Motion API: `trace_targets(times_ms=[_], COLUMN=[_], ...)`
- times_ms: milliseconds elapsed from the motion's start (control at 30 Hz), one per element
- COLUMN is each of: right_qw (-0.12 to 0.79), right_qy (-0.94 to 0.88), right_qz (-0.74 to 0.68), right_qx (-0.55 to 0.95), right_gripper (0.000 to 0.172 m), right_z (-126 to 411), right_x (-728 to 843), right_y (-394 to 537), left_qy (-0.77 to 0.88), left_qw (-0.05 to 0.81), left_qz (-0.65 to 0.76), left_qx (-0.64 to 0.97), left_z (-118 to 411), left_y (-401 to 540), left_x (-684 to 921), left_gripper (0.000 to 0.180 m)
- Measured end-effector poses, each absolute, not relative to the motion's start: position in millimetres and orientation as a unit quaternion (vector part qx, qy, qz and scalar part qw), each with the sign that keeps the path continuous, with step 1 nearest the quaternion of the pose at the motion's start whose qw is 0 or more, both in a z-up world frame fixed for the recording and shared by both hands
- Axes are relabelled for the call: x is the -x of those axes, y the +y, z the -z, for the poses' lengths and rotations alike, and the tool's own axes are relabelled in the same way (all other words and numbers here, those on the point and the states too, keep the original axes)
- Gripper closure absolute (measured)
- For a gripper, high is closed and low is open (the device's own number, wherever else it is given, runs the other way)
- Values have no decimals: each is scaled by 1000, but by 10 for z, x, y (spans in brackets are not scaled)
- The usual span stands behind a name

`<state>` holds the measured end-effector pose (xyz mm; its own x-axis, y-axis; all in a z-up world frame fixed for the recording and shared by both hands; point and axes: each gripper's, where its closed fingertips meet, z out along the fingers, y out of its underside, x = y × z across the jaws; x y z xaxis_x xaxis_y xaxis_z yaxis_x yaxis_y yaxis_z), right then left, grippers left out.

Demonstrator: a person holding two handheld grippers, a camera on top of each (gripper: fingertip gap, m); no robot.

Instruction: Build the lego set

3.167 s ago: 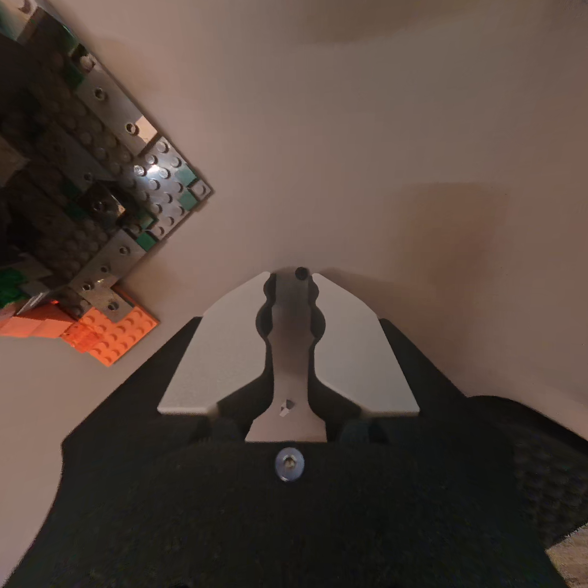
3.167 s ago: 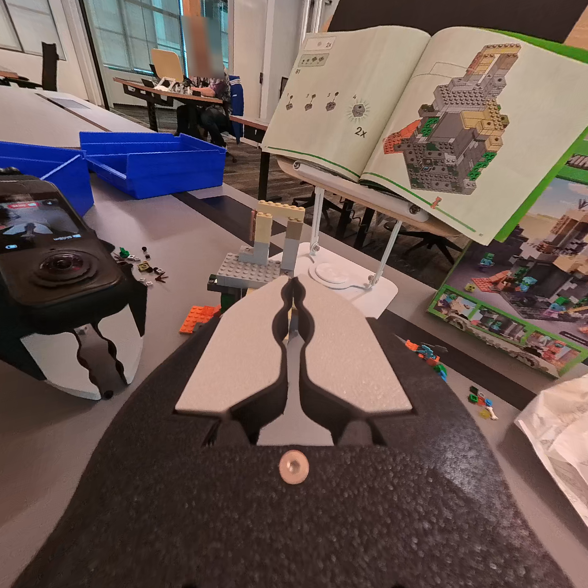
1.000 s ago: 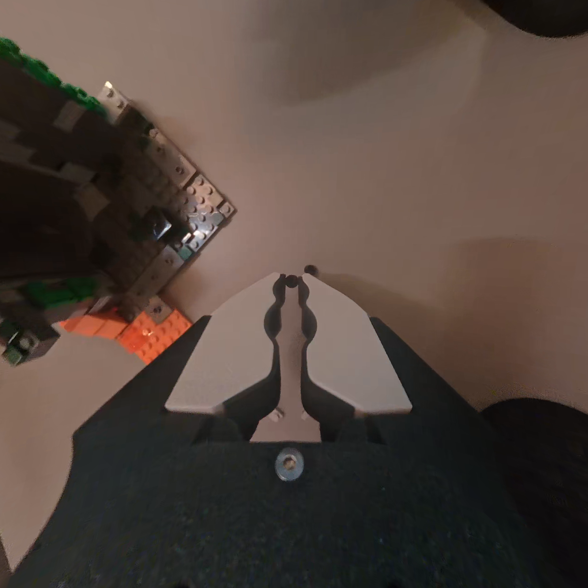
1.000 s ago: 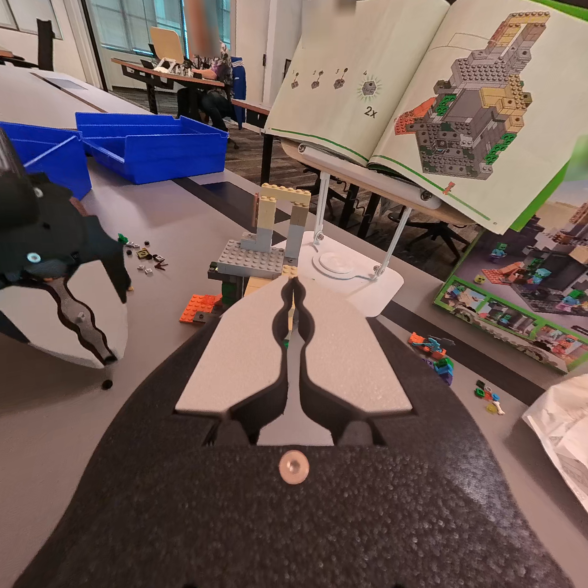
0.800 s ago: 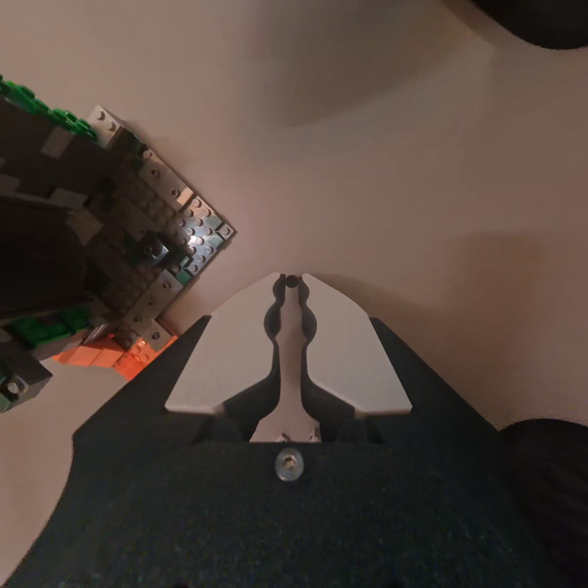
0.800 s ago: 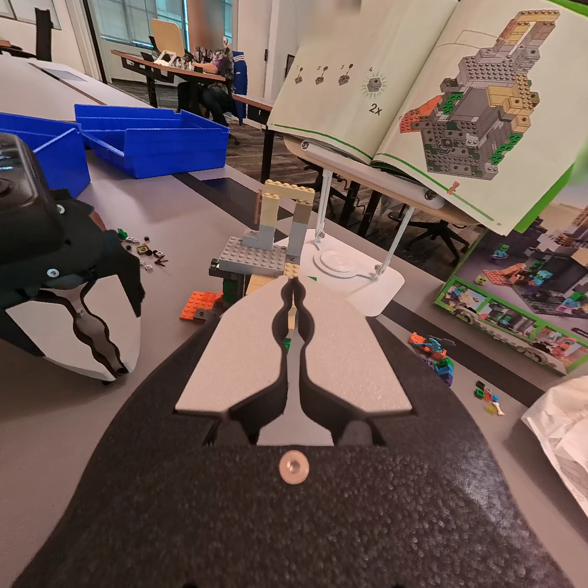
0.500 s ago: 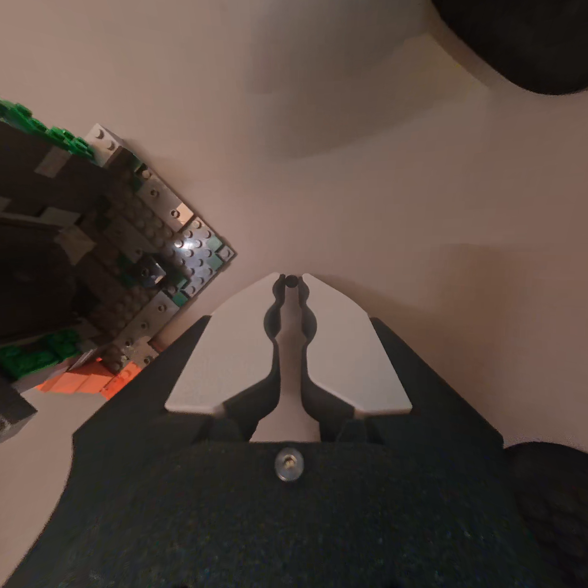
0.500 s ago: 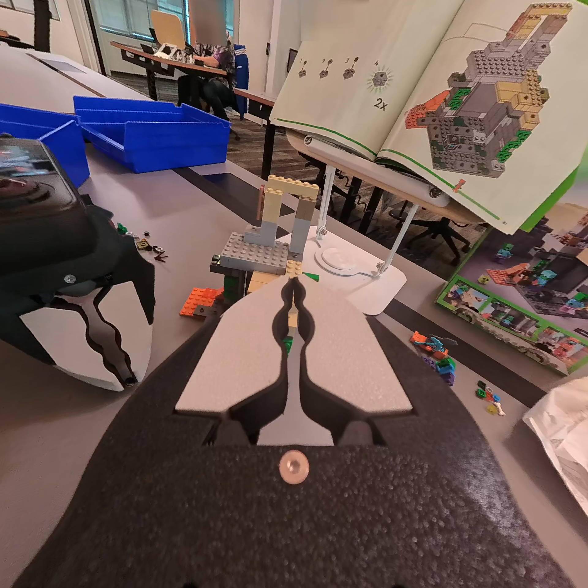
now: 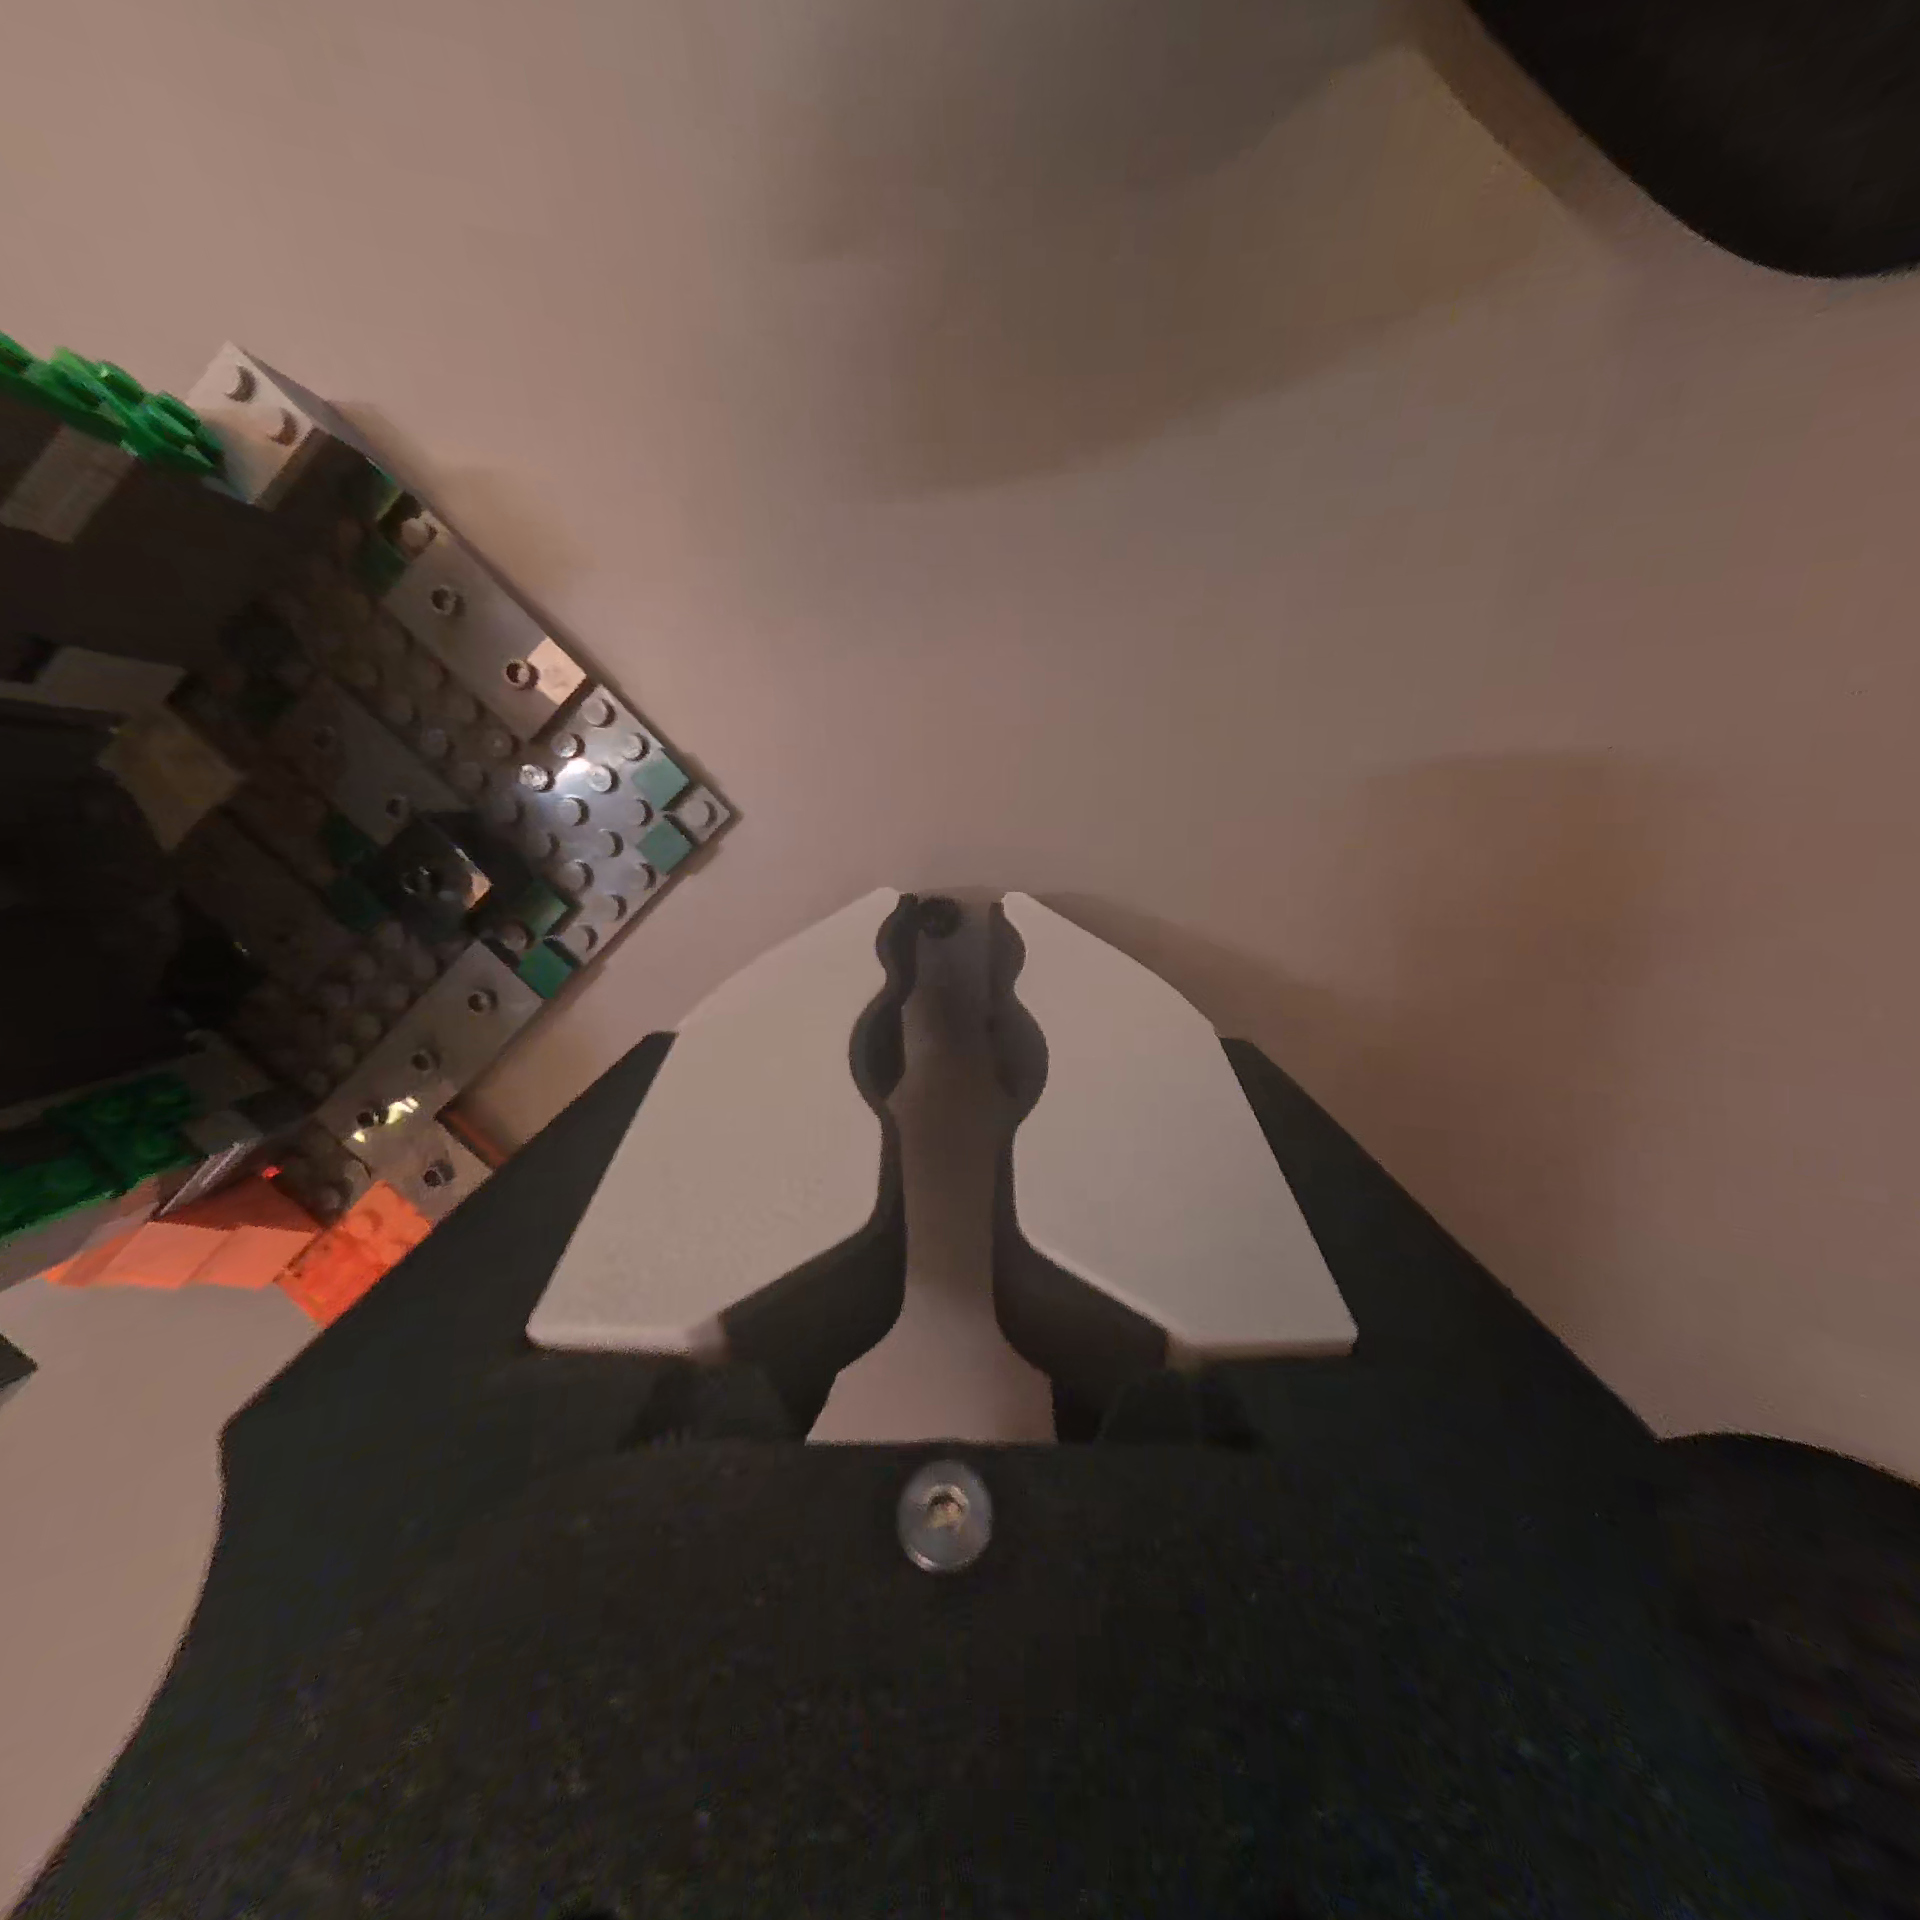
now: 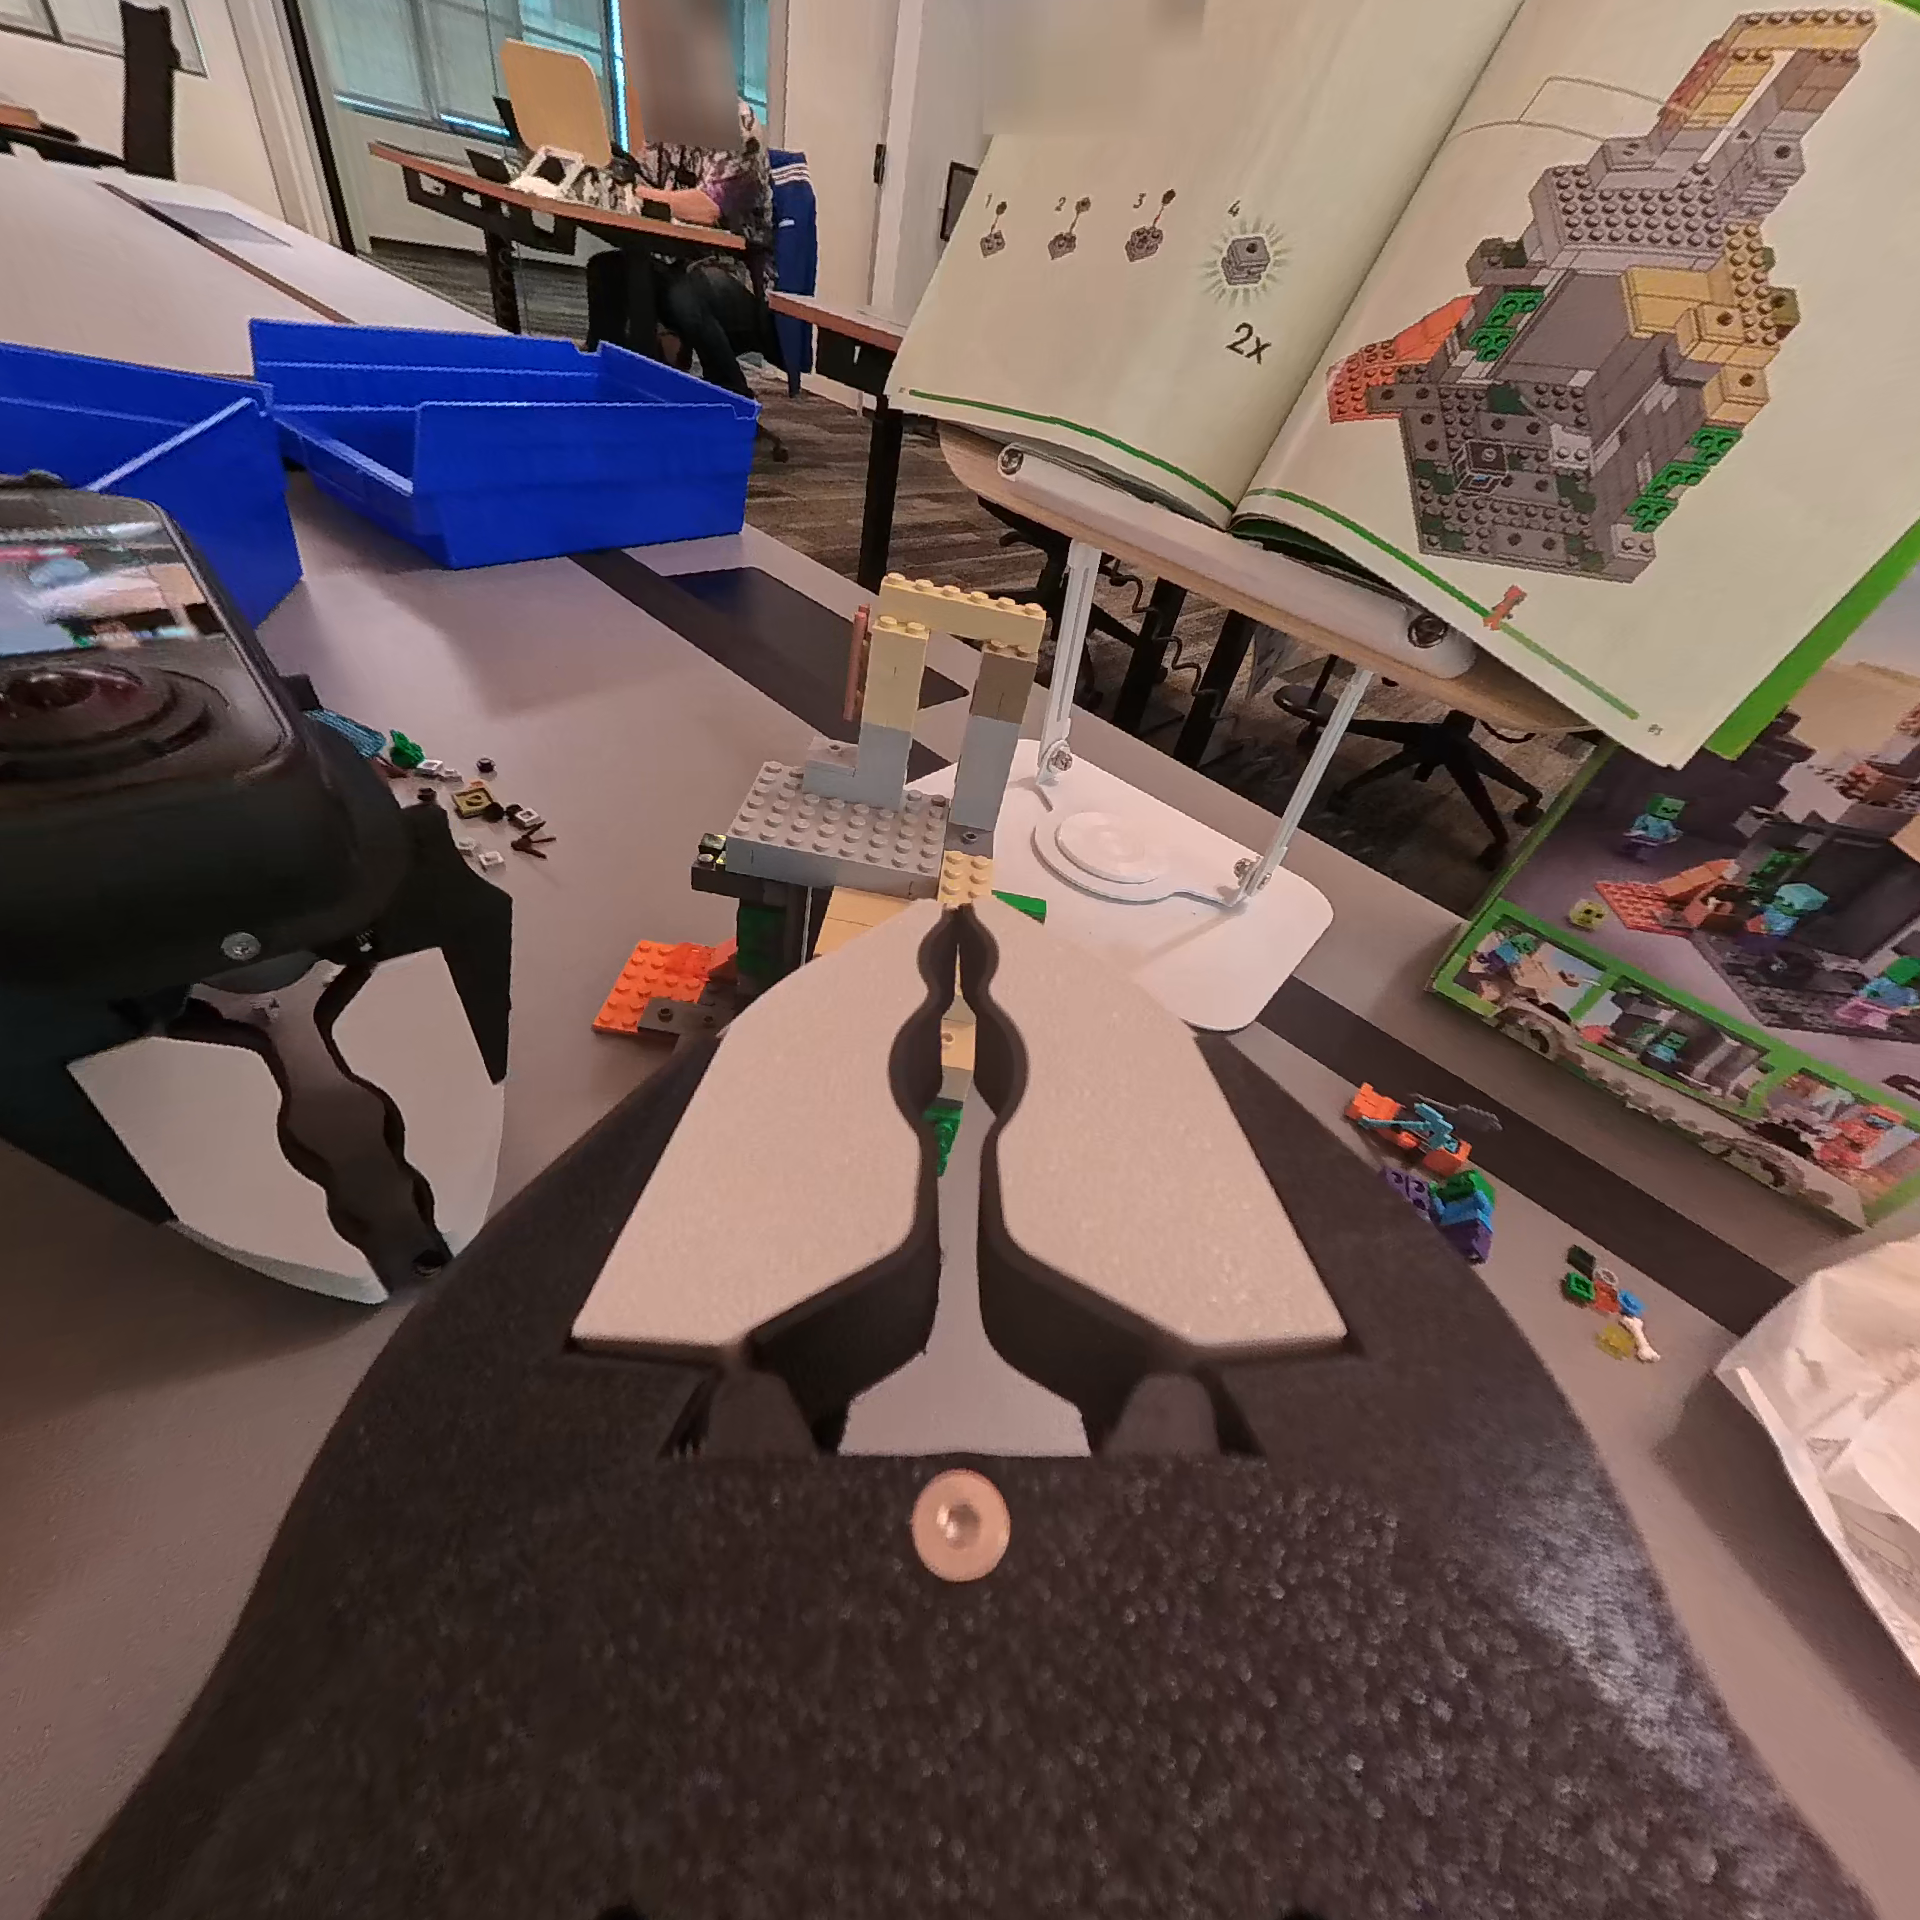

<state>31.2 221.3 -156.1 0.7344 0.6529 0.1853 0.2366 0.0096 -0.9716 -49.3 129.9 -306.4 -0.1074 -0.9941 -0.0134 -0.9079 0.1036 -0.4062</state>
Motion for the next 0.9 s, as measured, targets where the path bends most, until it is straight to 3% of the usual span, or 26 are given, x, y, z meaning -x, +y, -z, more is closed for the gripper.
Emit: trace_targets(times_ms=[33, 667, 900], right_qw=[632, 631, 629], right_qy=[-325, -328, -332], right_qz=[-165, -165, -167], right_qx=[684, 683, 683], right_gripper=[172, 172, 172], right_z=[1563, 1570, 1582], right_x=[-309, -284, -252], right_y=[2212, 2202, 2190], left_qy=[727, 598, 572], left_qw=[145, 236, 176], left_qz=[151, 81, 9], left_qx=[653, 761, 801], left_z=[3051, 2263, 2476], left_y=[1297, 2008, 2439], left_x=[500, 1752, 2694], left_gripper=[167, 161, 164])
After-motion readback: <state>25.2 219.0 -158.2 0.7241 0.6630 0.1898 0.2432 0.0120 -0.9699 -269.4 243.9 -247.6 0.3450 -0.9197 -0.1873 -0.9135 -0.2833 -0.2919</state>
